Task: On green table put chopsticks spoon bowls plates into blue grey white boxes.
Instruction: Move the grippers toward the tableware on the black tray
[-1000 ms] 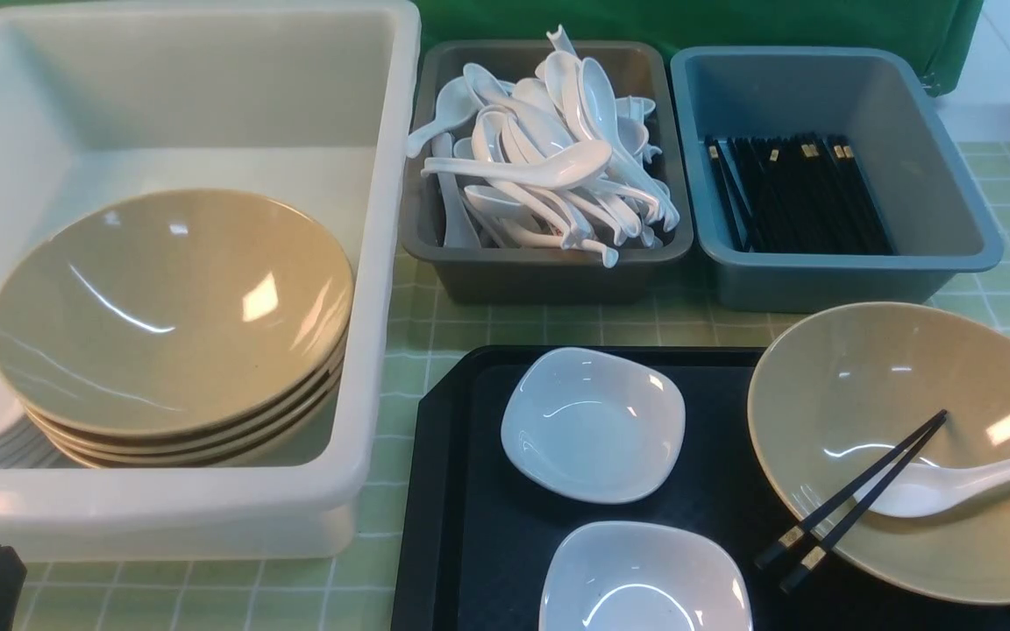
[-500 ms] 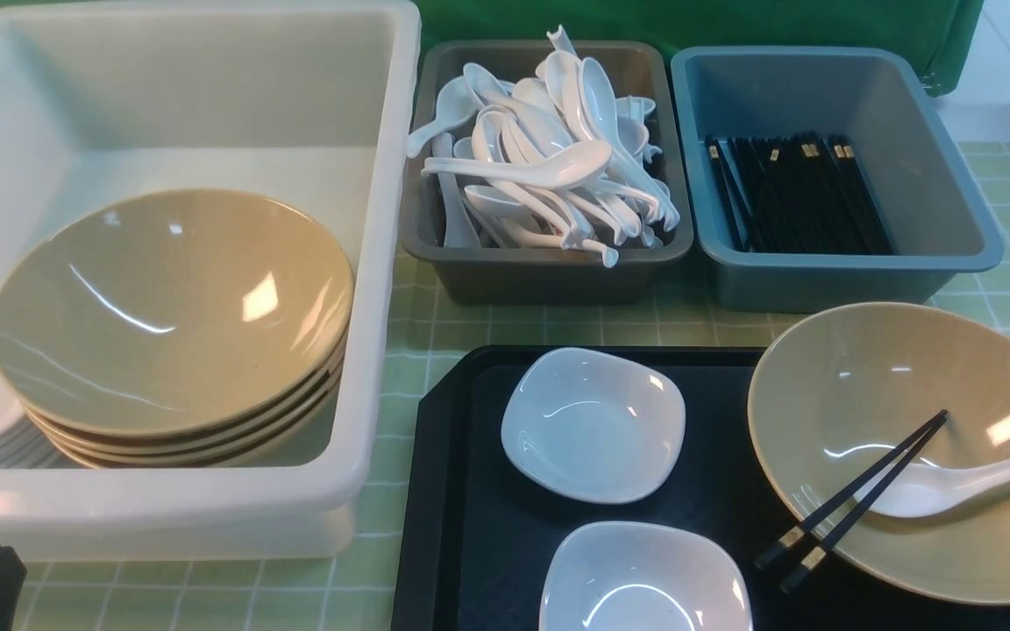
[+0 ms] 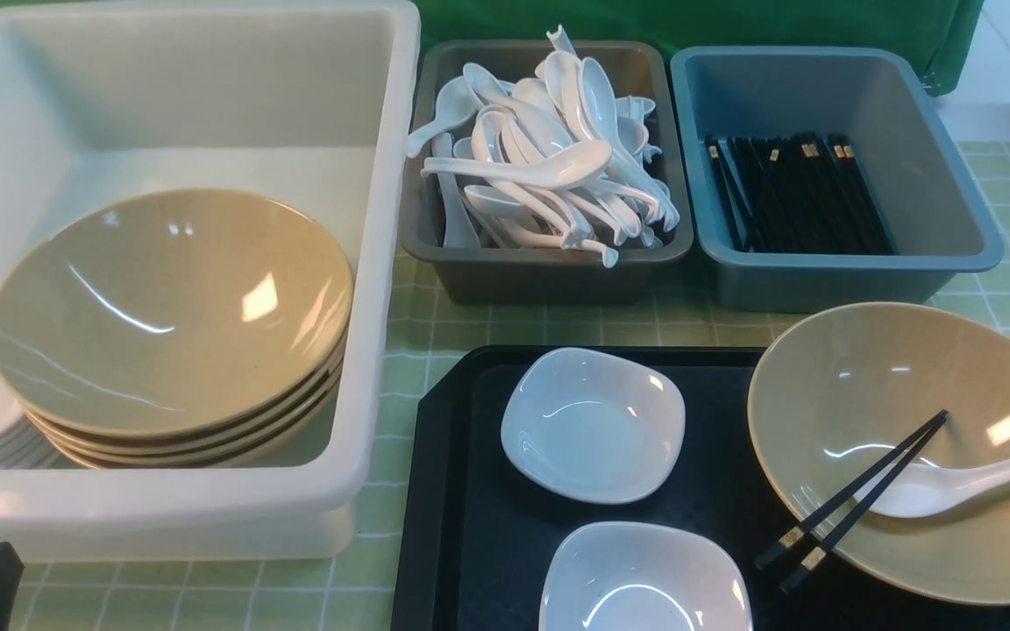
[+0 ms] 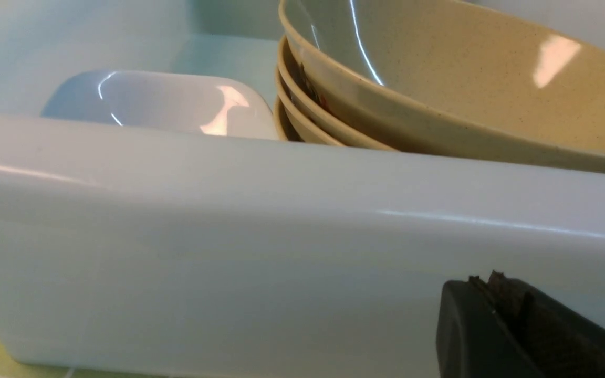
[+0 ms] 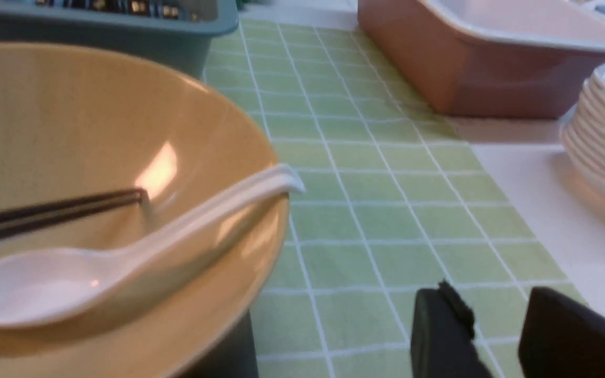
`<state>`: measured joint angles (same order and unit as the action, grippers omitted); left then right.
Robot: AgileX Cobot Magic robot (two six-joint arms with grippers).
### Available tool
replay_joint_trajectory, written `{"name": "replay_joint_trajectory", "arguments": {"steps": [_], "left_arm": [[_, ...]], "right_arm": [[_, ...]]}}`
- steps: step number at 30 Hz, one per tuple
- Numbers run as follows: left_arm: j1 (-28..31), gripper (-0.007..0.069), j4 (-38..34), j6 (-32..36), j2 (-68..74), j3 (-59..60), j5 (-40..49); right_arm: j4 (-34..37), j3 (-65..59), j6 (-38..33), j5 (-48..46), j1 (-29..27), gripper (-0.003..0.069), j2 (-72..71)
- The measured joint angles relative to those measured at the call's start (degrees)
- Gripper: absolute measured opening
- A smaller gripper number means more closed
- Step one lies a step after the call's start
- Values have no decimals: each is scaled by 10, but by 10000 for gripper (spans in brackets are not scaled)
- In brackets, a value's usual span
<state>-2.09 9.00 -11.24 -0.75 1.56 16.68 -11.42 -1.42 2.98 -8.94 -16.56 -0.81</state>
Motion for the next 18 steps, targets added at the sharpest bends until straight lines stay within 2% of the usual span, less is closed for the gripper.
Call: {"name": "replay_joint_trajectory", "arguments": {"steps": [3,6,13,14,15,16,17,18], "left_arm": [[0,-1,-6,-2,0,0,-98],[0,-1,-6,-2,0,0,-167],[0,-1,-6,-5,0,0,-243],[0,-1,-6,-14,0,0,-261],[0,-1,-10,-34,0,0,-287],[0,-1,-12,-38,0,0,-292],[0,-1,-21,-79,0,0,-343],[0,-1,-23,-83,0,0,-350]], "right_arm": [[0,-2,0,81,0,236,0],[0,-2,0,112,0,236,0],[0,-2,4,122,0,236,0],[0,-2,19,130,0,236,0],[3,-2,66,147,0,236,0],[2,-2,66,147,0,236,0],[6,-2,164,186,0,236,0],[6,-2,173,191,0,236,0]]}}
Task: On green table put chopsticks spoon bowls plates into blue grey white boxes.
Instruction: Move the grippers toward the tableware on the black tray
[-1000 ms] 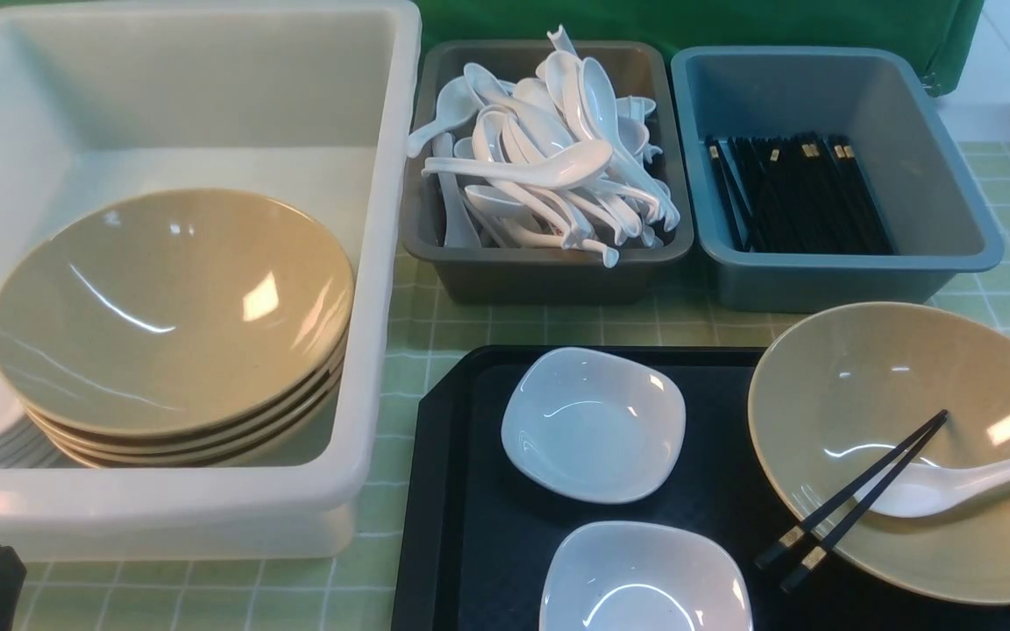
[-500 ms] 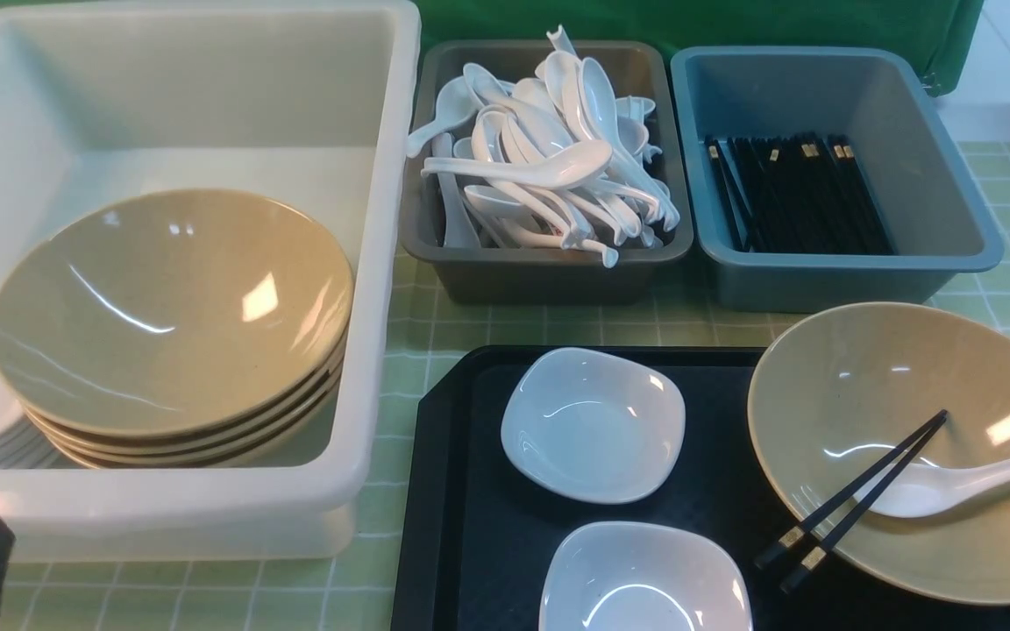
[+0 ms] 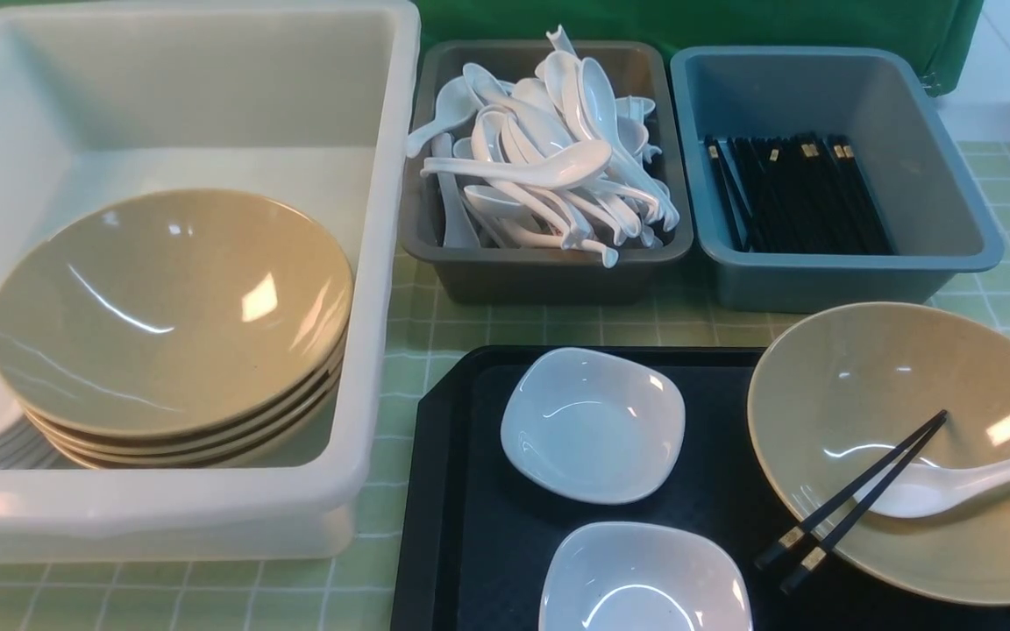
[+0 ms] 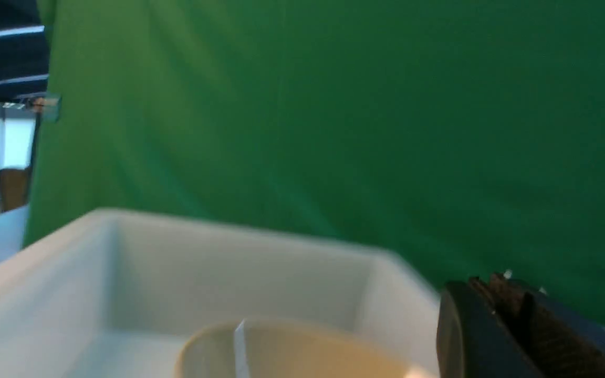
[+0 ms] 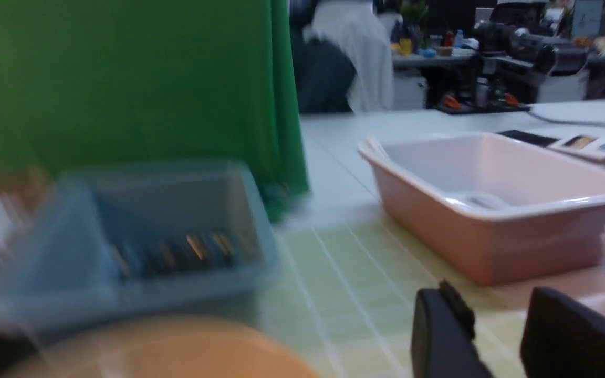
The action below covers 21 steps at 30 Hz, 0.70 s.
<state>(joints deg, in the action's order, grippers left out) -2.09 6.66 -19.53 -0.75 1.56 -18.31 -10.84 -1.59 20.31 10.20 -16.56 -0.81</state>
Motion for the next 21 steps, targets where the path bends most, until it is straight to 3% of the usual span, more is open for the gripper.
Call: {"name": "replay_joint_trajectory", "arguments": {"steps": [1,3,7,13,15,17,18,19,20,21], "left_arm": [[0,-1,-8,-30,0,0,-48],[0,-1,-12,-63,0,0,-115],[0,-1,-13,-90,0,-35,-131],[0,-1,-12,-122,58,-240,19],[0,-1,-6,-129,117,-321,108],[0,-1,1,-129,174,-381,209],[0,-1,1,-129,179,-385,218],[0,-1,5,-125,223,-408,299],[0,-1,6,-124,227,-410,307],[0,-1,11,-114,257,-412,367]], "right_arm": [[1,0,61,38,0,236,0],[1,0,110,97,0,236,0],[1,24,158,143,0,236,0],[1,233,185,122,0,236,89],[-3,315,188,89,0,236,154],[-8,401,188,-8,0,236,217],[-8,407,188,-18,0,236,223],[-8,455,186,-109,0,236,272],[-8,459,183,-132,0,236,278],[-8,482,157,-211,0,236,324]]}}
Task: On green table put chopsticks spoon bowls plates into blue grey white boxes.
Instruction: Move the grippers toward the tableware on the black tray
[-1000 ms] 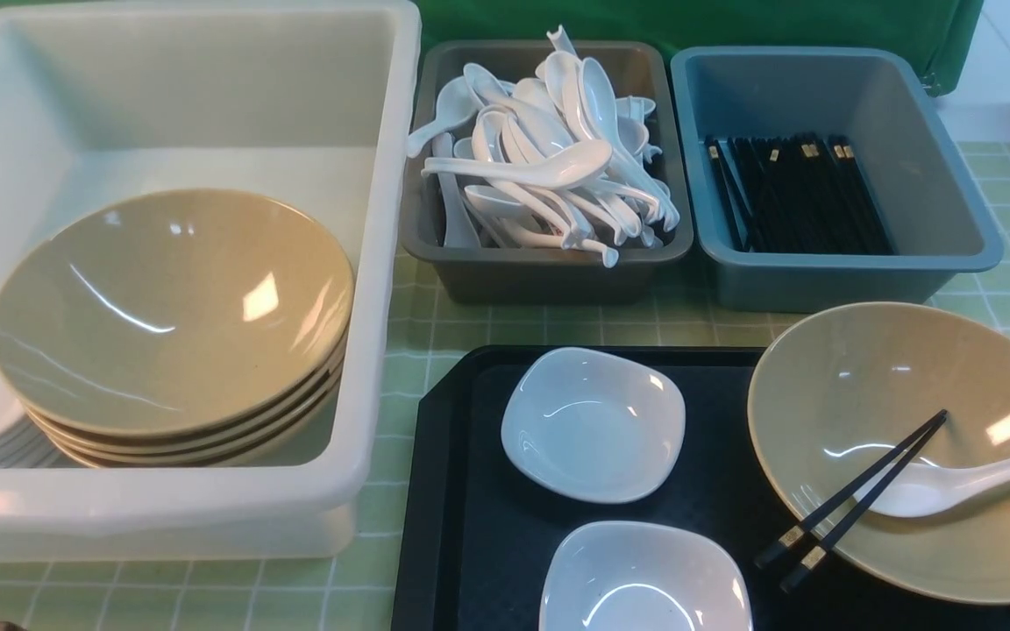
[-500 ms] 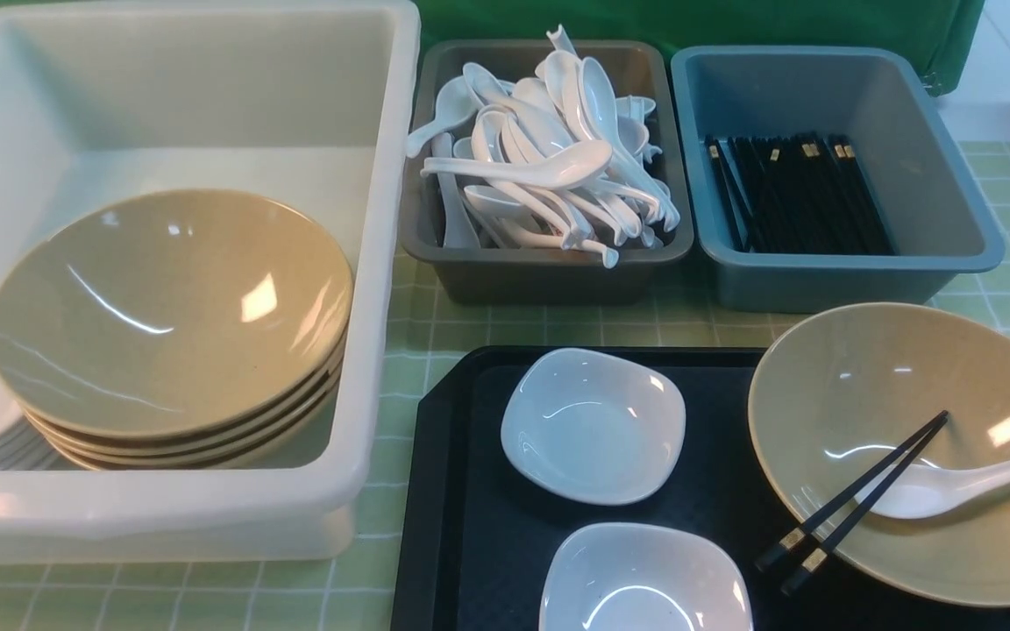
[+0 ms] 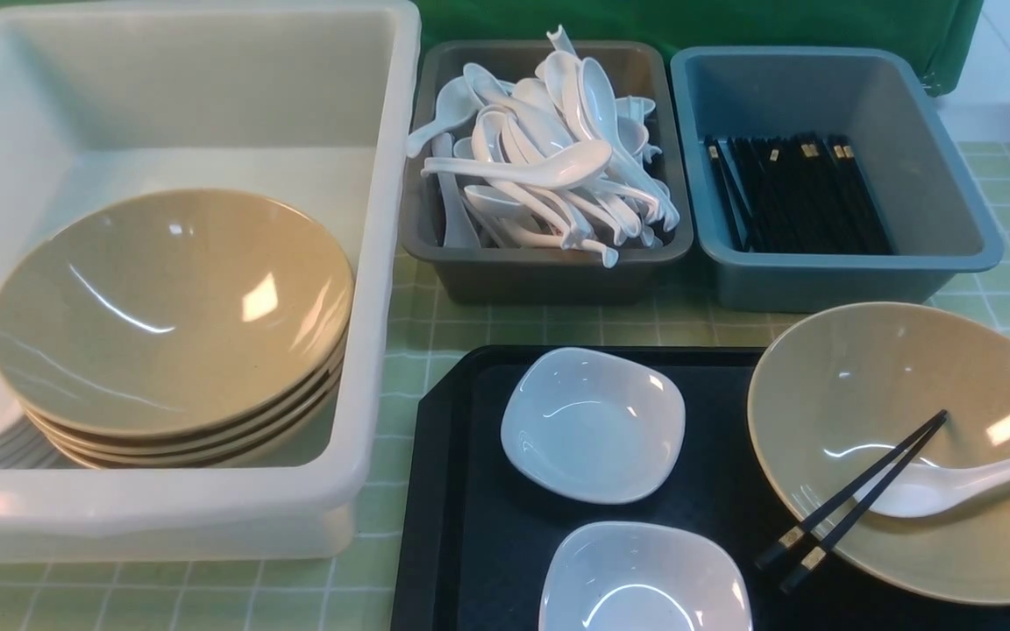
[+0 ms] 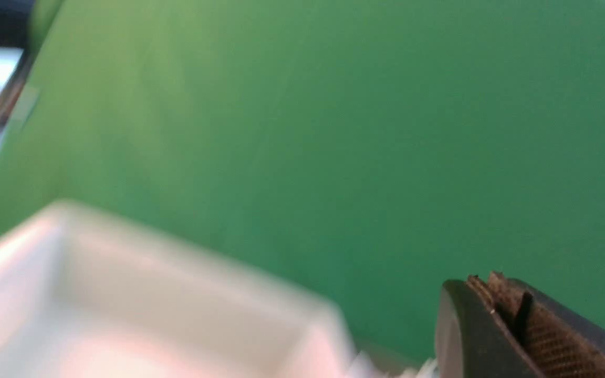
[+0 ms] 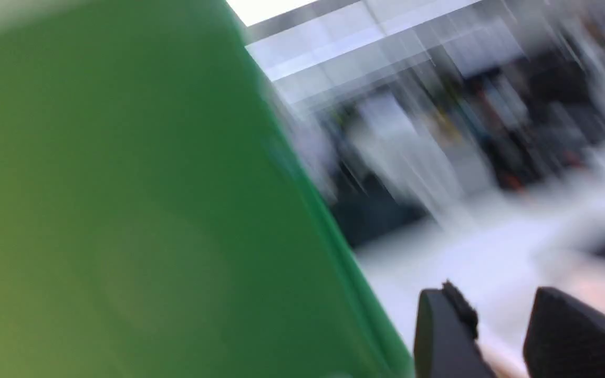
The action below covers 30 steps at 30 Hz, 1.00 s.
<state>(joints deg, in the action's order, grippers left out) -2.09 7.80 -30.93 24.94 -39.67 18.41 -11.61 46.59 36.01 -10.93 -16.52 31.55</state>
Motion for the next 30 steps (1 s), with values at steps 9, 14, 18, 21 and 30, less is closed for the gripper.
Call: {"name": "replay_joint_trajectory", "arguments": {"steps": [9,14,18,21,30], "left_arm": [[-4,-1,-12,18,22,62,72],[-52,-1,-137,119,27,104,109],[-105,-1,-263,254,56,104,142],[-152,-1,-370,401,91,104,162],[-207,-1,-461,789,114,85,249]], "right_arm": [[6,-42,-219,-101,88,236,136],[46,-43,-405,-203,195,236,206],[85,1,-538,-301,270,236,288],[98,42,-657,-347,312,236,369],[101,54,-952,-341,342,272,462]]}}
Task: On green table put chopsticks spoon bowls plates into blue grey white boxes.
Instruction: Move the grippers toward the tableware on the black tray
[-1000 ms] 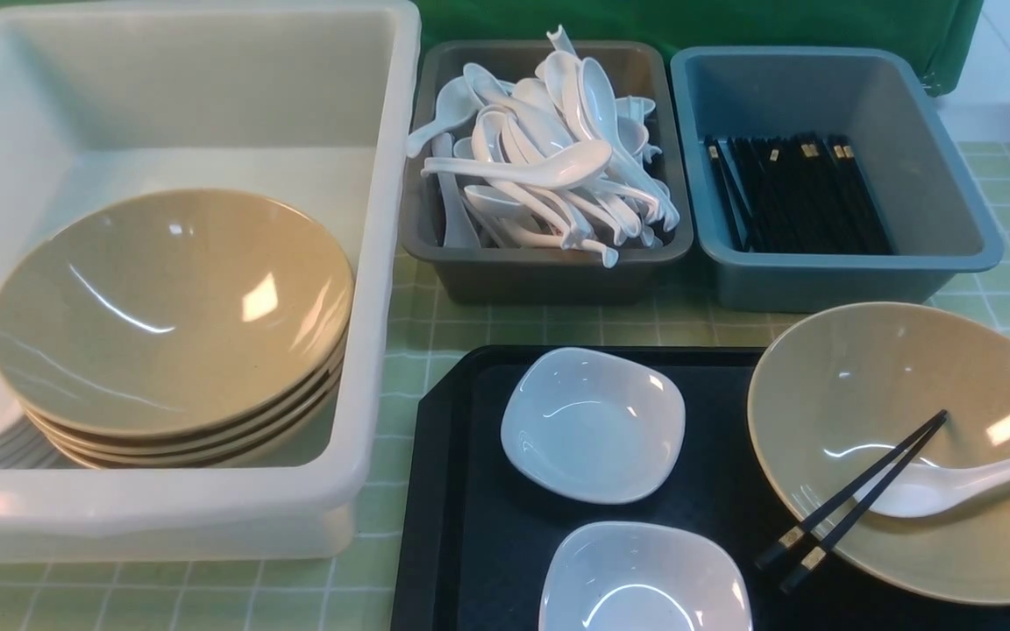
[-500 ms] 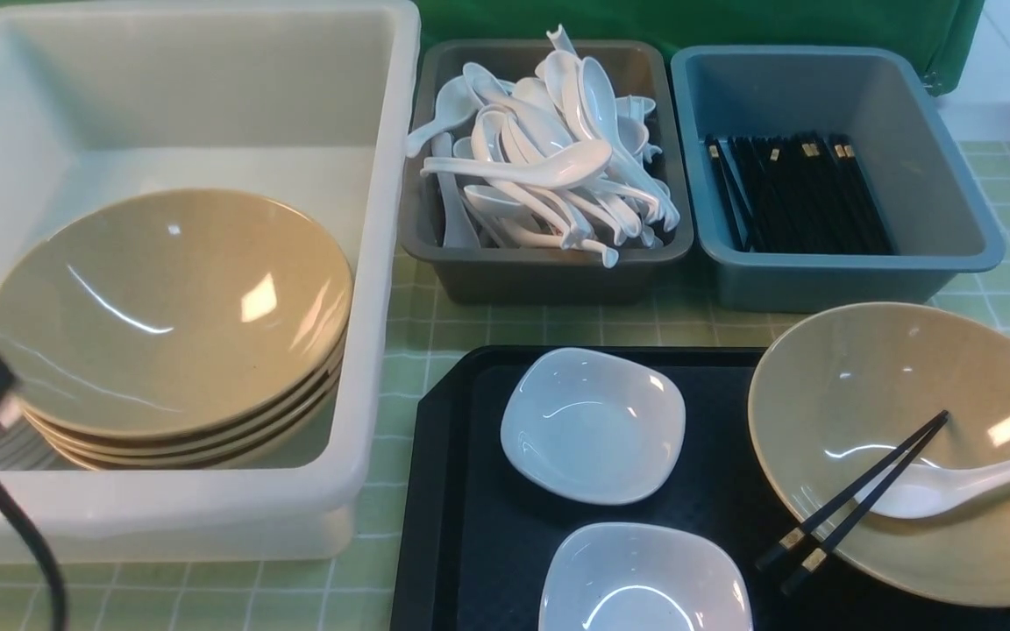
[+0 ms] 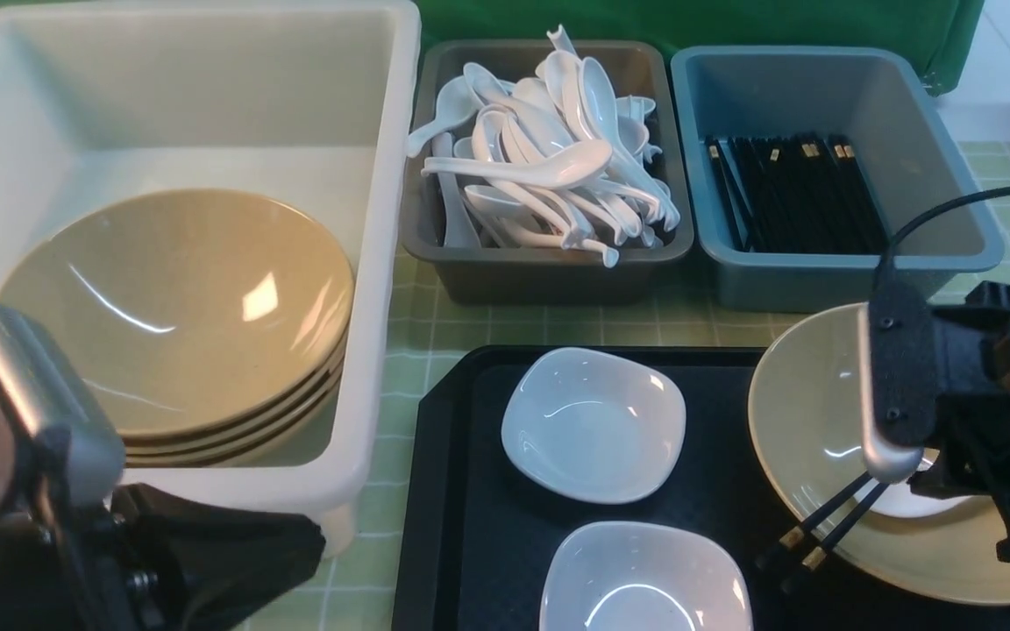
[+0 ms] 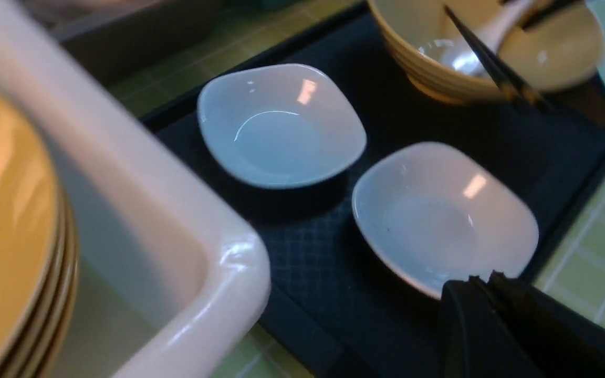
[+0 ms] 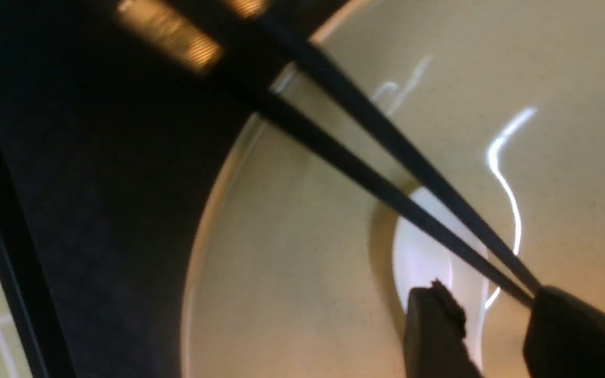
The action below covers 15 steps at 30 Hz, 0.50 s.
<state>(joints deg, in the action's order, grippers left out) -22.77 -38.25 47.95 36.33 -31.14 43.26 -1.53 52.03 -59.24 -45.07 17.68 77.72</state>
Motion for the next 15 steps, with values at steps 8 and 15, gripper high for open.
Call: {"name": "replay_joint_trajectory", "arguments": {"steps": [8,15], "left_arm": [[0,-1,-9,49,0,0,10],[0,-1,-11,49,0,0,6]], "right_arm": [[32,0,-82,41,1,370,19],[32,0,-139,30,1,412,64]]}}
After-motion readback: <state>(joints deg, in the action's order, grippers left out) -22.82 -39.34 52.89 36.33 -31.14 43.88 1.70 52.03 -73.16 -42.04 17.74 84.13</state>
